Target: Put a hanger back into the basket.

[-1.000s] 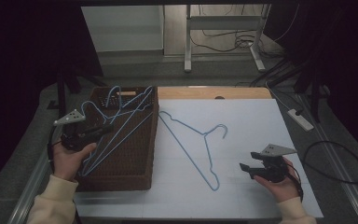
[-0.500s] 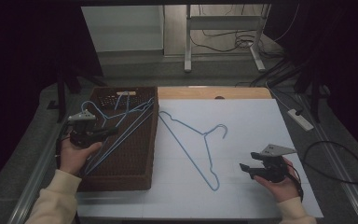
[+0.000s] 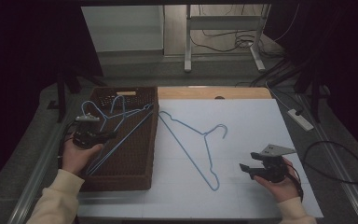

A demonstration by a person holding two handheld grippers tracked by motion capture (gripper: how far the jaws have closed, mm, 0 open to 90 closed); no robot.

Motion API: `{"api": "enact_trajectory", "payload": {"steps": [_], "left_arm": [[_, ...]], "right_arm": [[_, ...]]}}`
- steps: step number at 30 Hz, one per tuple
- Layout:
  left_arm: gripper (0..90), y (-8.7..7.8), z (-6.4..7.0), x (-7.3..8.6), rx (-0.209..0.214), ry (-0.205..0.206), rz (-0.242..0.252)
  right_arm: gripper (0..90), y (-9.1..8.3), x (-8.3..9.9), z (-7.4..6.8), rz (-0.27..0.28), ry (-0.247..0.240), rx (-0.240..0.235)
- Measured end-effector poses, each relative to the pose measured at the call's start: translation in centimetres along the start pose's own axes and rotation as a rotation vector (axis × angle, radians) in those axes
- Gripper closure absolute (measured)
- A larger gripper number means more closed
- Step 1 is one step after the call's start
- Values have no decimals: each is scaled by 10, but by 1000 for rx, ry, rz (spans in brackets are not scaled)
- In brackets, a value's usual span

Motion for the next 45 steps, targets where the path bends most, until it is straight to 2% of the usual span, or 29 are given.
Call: {"api": "enact_trajectory", "payload": {"steps": [1,3,8,9,11,13,15,16,17,18,19,20,21,24,25,26,29,31,34,36,37,41,45], "left_arm": [[857,1,-2,0,-36,-10,-24],[856,2,-6,1,-67,-20,-48],[853,6,-12,5,-91,-44,-80],[852,8,-15,6,-116,-51,-96],[848,10,-18,7,-139,-60,-117],[840,12,-19,8,-146,-61,-128],[775,15,-19,9,-178,-56,-136],[705,15,-19,9,-178,-56,-136],[618,15,-18,8,-230,-35,-132],[560,13,-17,8,-265,-20,-120],[497,11,-16,6,-280,-17,-93],[439,8,-14,5,-275,-20,-67],[405,8,-14,5,-275,-20,-67],[371,-1,-7,2,-234,0,8],[365,-7,-1,1,-202,16,51],[355,-10,3,0,-183,27,72],[339,-20,16,-2,-146,60,127],[338,-26,24,-3,-122,66,160],[337,-34,38,-3,-67,84,203],[334,-38,51,-1,-32,111,242],[335,-38,51,-1,-32,111,242],[329,-39,76,6,37,158,271],[326,-40,89,11,78,162,291]], "right_arm": [[329,0,0,0,-2,1,-1],[328,0,0,0,-3,2,-2],[327,1,0,0,-8,0,-5],[327,1,0,0,-8,0,-4],[327,1,1,0,-10,-1,-4],[327,1,1,0,-10,-1,-4],[326,1,1,-1,-13,-4,-4],[326,1,1,-1,-13,-4,-4],[326,1,1,-1,-13,-4,-7],[326,1,1,-1,-13,-6,-7],[326,1,1,-1,-14,-7,-8],[326,1,1,-1,-11,-6,-9],[326,1,1,-1,-11,-6,-9],[326,1,1,-1,-13,-7,-10],[325,2,1,-1,-14,-6,-10],[325,2,1,-1,-17,-7,-11],[325,2,1,-1,-19,-8,-12],[325,2,1,-2,-19,-9,-10],[324,2,1,-2,-19,-10,-12],[324,2,1,-2,-20,-11,-13],[324,2,1,-2,-20,-11,-13],[323,3,0,-2,-20,-14,-19],[322,3,0,-2,-18,-15,-22]]}}
Point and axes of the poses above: each handheld gripper's, and its own axes: y roughly forward along the jaws, x roughly out of its underside, z roughly to its right, the point moved 2 cm from there along y, roughly forward along the jaws, and after that the axes turned 1 degree about z, right-handed, at the moved point
